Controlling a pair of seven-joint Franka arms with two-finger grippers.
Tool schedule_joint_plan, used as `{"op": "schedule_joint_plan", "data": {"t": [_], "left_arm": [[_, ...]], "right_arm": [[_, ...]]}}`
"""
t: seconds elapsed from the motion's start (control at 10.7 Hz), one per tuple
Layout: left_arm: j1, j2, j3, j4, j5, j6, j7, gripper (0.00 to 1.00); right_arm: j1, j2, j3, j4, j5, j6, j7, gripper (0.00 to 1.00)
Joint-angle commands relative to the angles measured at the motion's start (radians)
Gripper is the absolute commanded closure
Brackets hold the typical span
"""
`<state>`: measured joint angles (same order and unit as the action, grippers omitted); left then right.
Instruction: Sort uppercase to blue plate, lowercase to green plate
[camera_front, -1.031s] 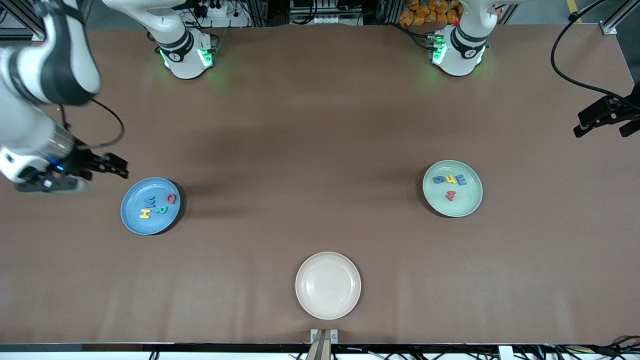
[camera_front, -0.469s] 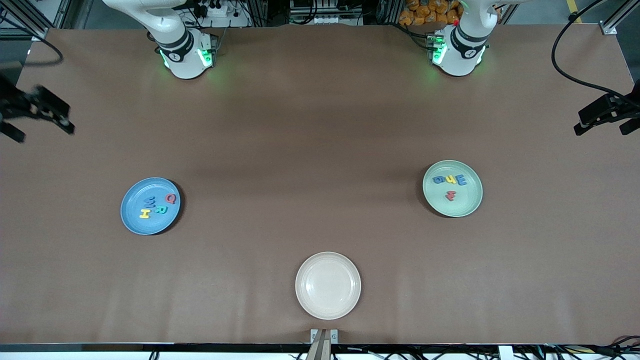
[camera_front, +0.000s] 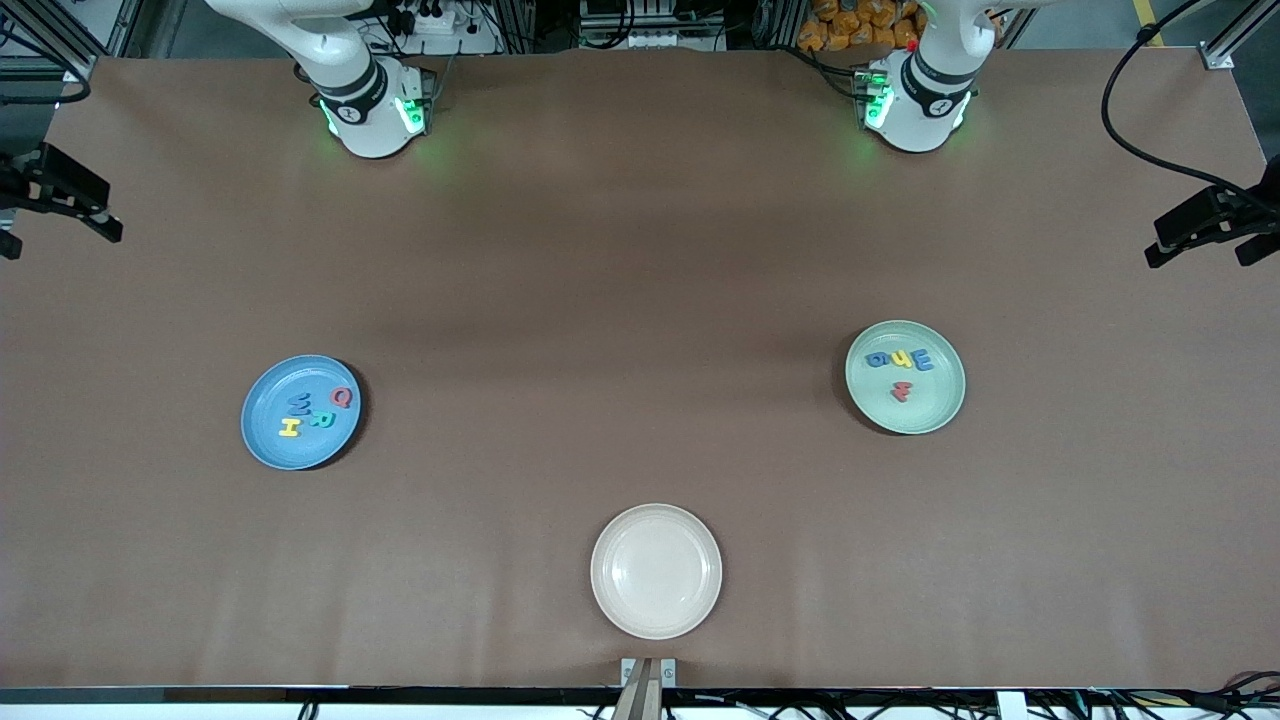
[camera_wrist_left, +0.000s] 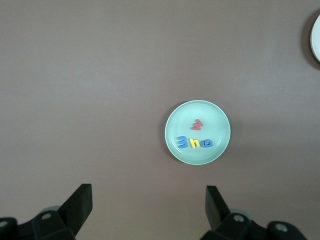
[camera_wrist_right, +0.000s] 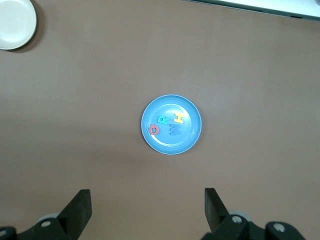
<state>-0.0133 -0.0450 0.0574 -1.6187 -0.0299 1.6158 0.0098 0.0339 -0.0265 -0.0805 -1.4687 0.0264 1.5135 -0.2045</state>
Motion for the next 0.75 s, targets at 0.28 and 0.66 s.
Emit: {"op": "schedule_joint_plan", "data": {"t": [0.28, 0.66], "left_arm": [[0.003, -0.007, -0.016, 0.022, 0.008, -0.037, -0.04, 0.0], [0.003, -0.006, -0.011, 0.031, 0.014, -0.048, -0.034, 0.0]], "right_arm": [[-0.046, 0.003, 0.004, 0.015, 0.02, -0.026, 0.072, 0.0], [-0.052, -0.006, 0.004, 0.011, 0.018, -0.053, 0.083, 0.0]]}}
